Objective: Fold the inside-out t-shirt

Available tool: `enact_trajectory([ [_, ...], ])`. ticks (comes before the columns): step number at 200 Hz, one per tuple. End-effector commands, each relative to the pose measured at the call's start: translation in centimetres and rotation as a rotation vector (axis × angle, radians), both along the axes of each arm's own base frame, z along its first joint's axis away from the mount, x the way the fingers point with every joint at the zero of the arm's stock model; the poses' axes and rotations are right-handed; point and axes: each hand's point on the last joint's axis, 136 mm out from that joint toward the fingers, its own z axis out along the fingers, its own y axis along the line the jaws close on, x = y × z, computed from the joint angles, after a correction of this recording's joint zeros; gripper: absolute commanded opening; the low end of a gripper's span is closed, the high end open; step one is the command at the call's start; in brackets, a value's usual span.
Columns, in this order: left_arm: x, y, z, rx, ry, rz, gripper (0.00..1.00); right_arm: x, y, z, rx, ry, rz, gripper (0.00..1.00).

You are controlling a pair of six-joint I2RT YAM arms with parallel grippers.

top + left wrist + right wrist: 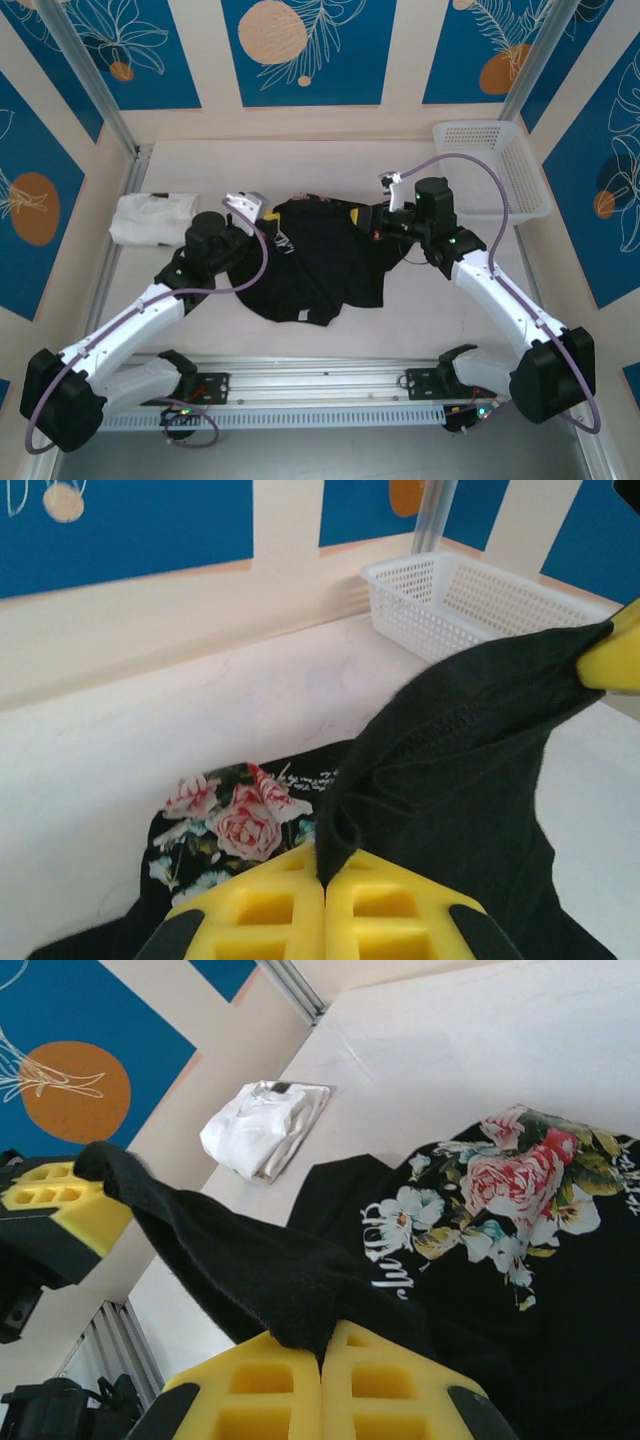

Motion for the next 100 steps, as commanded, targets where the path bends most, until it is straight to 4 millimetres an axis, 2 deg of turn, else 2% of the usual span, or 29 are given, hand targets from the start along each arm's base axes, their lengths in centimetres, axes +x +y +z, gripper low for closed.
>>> enact_trajectory([
  [1, -0.1, 1.7, 2.4, -0.086, 0.042, 0.052, 0.0, -0.2, 0.0, 0.6, -0.037, 0.005, 0.012, 0.2],
  [27, 0.1, 4.5, 3.0, -0.071, 0.068, 0.143, 0.0, 0.2, -2.9, 0.3, -0.161, -0.034, -0.093, 0.38],
  [35, 0.1, 5.2, 3.0, -0.065, 0.078, 0.167, 0.0, 0.6, -4.1, -0.5, -0.196, -0.027, -0.141, 0.42],
  [54, 0.3, 6.7, 2.9, -0.071, 0.106, 0.212, 0.0, 1.8, -6.3, -3.6, -0.274, 0.051, -0.23, 0.46],
  [79, 0.4, 7.3, 2.5, -0.103, 0.141, 0.226, 0.0, 3.3, -7.0, -8.3, -0.368, 0.184, -0.246, 0.47],
  [100, 0.4, 7.4, 2.5, -0.122, 0.163, 0.225, 0.0, 4.4, -6.2, -11.1, -0.409, 0.258, -0.221, 0.5],
])
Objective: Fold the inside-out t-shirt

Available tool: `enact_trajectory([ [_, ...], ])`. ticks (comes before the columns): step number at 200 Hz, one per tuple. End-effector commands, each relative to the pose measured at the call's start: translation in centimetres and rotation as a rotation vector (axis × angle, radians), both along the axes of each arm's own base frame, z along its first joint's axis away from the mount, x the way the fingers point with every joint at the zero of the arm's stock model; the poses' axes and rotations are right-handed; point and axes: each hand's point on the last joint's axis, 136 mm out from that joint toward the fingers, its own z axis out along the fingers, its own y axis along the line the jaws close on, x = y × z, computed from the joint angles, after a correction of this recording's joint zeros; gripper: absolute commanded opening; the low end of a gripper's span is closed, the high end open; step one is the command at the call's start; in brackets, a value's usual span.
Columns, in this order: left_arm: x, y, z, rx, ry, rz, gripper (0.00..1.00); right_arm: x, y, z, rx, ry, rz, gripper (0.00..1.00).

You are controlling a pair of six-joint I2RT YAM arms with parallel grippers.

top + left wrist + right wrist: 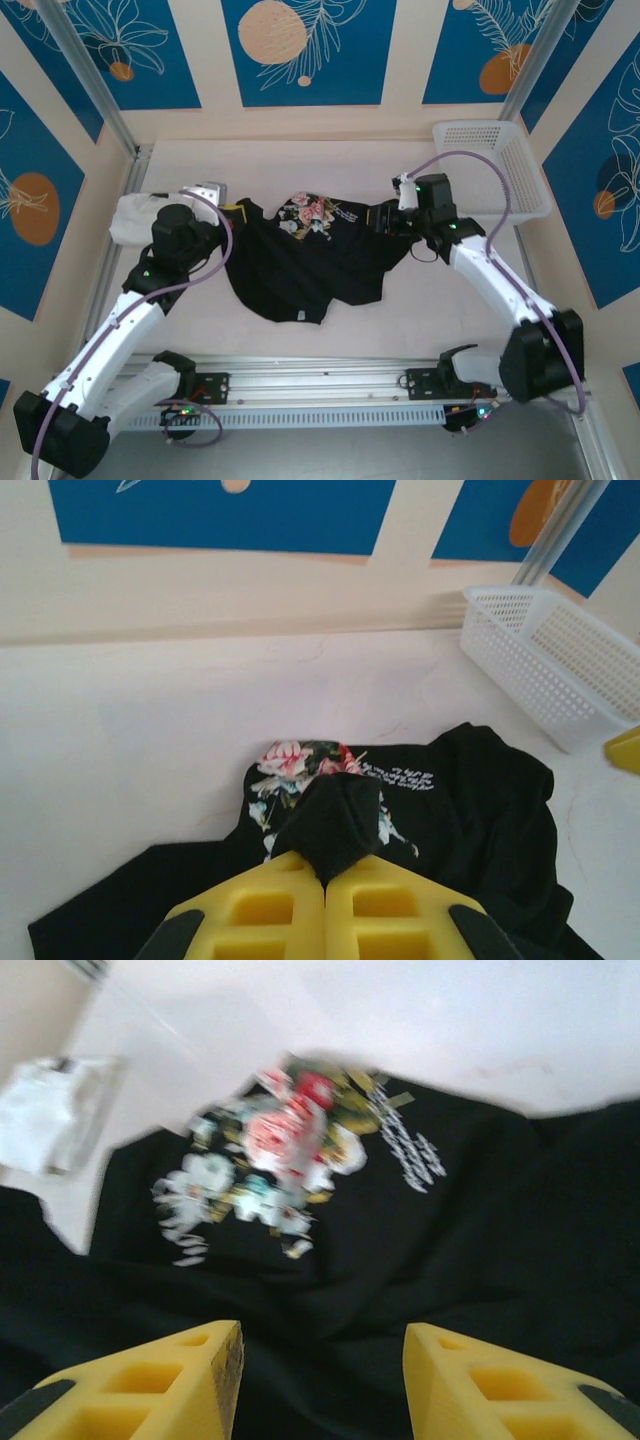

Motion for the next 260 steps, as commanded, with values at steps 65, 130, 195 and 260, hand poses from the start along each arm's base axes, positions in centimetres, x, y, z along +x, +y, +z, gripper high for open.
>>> enact_trajectory([
  [65, -0.4, 0.5, 0.2, -0.039, 0.055, 0.008, 0.0, 2.9, 4.9, -10.3, -0.119, 0.268, 0.09, 0.51],
  [130, -0.8, 0.6, 0.4, -0.026, 0.047, 0.002, 0.0, 4.8, 5.1, -12.7, -0.171, 0.322, 0.06, 0.07],
  [195, -0.7, 0.8, 5.8, -0.115, -0.087, -0.019, 0.0, 4.5, -0.4, 4.9, -0.032, -0.121, -0.074, 0.0],
  [260, 0.0, 3.3, 17.0, -0.265, -0.285, 0.01, 0.0, -0.3, -4.1, 20.4, 0.083, -0.449, -0.112, 0.0],
])
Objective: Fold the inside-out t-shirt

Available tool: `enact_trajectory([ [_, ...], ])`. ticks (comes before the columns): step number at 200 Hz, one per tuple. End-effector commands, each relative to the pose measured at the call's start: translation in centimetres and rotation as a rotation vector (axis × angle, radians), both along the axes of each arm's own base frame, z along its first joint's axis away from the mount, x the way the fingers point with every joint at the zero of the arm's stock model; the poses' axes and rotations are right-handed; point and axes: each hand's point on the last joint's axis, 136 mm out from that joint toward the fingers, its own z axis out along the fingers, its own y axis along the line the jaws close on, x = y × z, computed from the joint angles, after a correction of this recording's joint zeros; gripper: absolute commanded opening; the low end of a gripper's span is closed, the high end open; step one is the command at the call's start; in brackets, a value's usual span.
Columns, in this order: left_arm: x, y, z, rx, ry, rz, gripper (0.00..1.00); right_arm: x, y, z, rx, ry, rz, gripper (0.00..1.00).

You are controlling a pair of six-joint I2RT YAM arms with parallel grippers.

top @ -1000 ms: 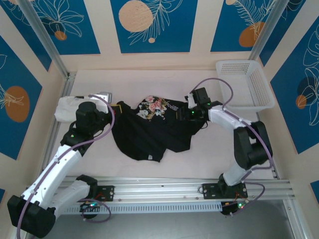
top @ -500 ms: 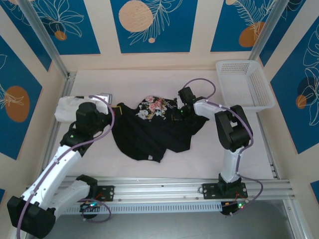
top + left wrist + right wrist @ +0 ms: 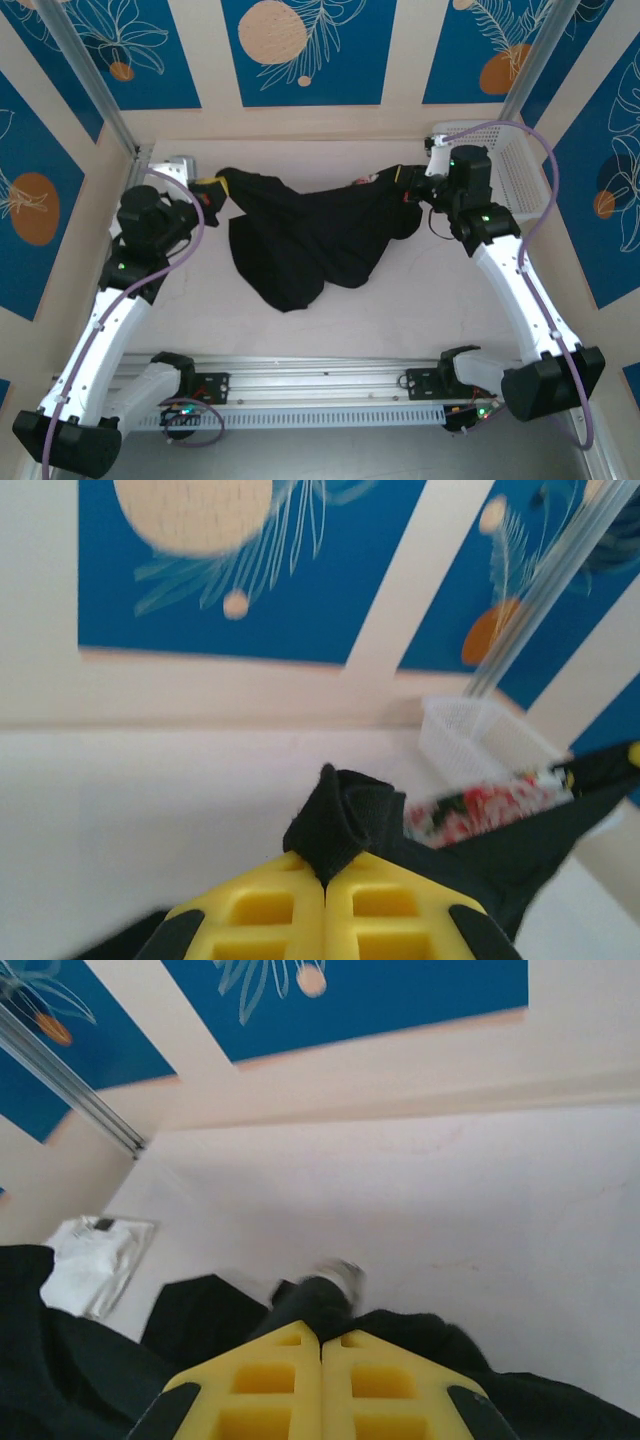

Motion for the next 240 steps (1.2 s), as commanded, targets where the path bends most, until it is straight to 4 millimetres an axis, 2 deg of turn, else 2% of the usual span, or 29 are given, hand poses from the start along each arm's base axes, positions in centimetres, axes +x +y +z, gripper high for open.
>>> enact_trajectory([
  [1, -0.6, 0.9, 7.0, -0.089, -0.157, -0.003, 0.0, -1.5, -0.4, 4.4, 0.009, -0.085, 0.017, 0.0],
  [23, -0.9, 2.1, 10.2, -0.108, -0.215, 0.028, 0.0, -2.7, -1.2, 7.3, -0.006, -0.153, -0.005, 0.0],
  [44, -0.8, 3.2, 12.3, -0.119, -0.249, 0.064, 0.0, -3.8, -1.3, 8.8, 0.015, -0.192, 0.0, 0.0],
  [64, -0.5, 3.9, 13.7, -0.135, -0.267, 0.089, 0.0, -4.4, -0.5, 8.9, 0.059, -0.188, 0.037, 0.0],
  [76, 0.0, 4.1, 13.5, -0.136, -0.252, 0.099, 0.0, -4.3, 0.4, 8.1, 0.091, -0.159, 0.065, 0.0],
  [99, 1.3, 5.1, 11.1, -0.117, -0.185, 0.152, 0.0, -3.9, 4.0, 4.1, 0.144, -0.052, 0.152, 0.0],
  [122, 2.8, 6.8, 6.6, -0.057, -0.089, 0.247, 0.0, -3.5, 8.6, -3.1, 0.126, 0.093, 0.198, 0.01],
  [148, 3.9, 8.2, 1.0, 0.03, 0.024, 0.328, 0.0, -4.9, 14.5, -12.1, 0.095, 0.305, 0.294, 0.17],
  [164, 3.9, 8.9, -1.2, 0.076, 0.065, 0.36, 0.0, -6.3, 16.3, -16.1, 0.029, 0.406, 0.329, 0.29],
  [185, 3.4, 9.3, -2.9, 0.117, 0.096, 0.376, 0.0, -7.3, 15.0, -18.5, -0.056, 0.442, 0.29, 0.38],
  [213, 2.7, 8.9, -4.4, 0.11, 0.116, 0.351, 0.0, -7.7, 10.2, -20.7, -0.16, 0.475, 0.182, 0.44],
  [240, 2.3, 8.4, -5.5, 0.081, 0.134, 0.324, 0.0, -8.0, 5.8, -23.2, -0.153, 0.553, 0.088, 0.45],
])
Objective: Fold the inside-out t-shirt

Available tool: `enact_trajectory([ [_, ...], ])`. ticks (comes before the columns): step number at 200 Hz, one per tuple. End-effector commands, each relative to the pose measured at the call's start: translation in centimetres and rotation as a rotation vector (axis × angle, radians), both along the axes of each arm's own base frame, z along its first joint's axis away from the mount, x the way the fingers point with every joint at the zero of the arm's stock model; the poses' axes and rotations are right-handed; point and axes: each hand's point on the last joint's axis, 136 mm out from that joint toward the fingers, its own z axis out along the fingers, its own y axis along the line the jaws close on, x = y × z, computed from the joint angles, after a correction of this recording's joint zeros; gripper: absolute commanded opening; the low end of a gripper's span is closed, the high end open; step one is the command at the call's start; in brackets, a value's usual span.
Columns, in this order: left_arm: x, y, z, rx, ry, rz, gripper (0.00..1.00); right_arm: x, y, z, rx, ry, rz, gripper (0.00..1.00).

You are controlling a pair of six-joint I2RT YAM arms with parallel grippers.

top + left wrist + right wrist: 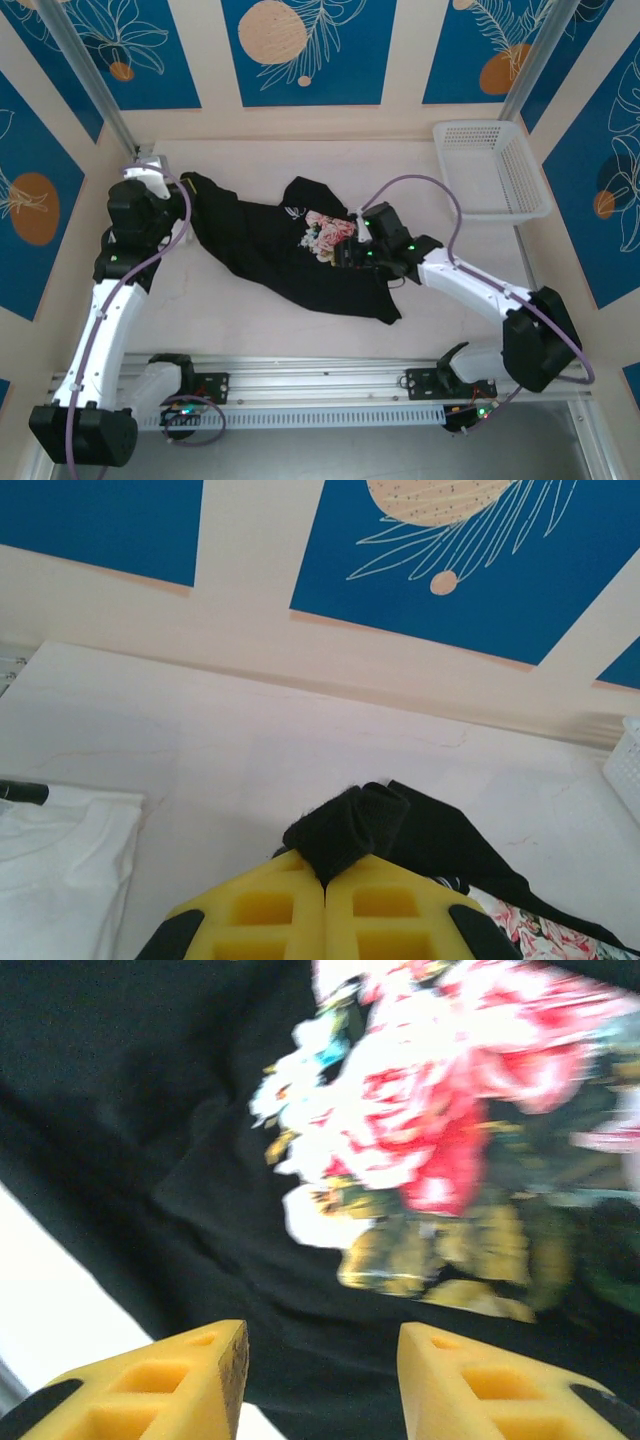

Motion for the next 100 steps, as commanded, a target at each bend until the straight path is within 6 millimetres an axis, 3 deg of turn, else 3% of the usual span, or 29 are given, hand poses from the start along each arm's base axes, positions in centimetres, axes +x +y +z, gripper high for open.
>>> enact_trajectory([
  [1, -0.4, 0.1, 0.3, -0.012, -0.032, -0.005, 0.0, -0.6, -4.5, -2.7, -0.076, 0.063, -0.092, 0.45],
  [38, -0.5, -0.5, 0.1, -0.044, -0.031, -0.035, 0.0, -0.7, -8.5, -5.4, -0.047, 0.152, -0.199, 0.45],
  [100, -0.6, -0.8, -0.3, -0.055, -0.027, -0.048, 0.0, 0.5, -8.5, -8.0, -0.021, 0.23, -0.191, 0.45],
])
